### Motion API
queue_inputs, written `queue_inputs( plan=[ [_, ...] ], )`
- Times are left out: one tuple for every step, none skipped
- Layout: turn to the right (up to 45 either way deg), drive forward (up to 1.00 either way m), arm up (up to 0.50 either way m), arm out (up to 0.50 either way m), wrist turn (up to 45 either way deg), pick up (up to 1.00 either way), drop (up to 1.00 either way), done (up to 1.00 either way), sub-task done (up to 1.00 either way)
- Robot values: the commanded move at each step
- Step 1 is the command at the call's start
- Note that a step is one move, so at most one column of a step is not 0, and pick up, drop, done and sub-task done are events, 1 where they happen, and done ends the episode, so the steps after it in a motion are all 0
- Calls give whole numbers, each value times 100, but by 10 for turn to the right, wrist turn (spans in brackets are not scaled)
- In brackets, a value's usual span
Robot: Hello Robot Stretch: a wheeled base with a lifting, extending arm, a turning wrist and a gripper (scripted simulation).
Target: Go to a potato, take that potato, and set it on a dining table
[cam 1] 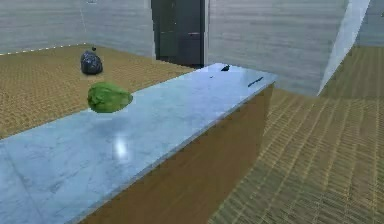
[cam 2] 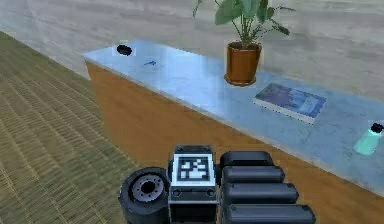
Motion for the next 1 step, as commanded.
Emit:
queue_inputs(
  plan=[
    [330,0,0,0,0,0,0,0,0]
  ],
)
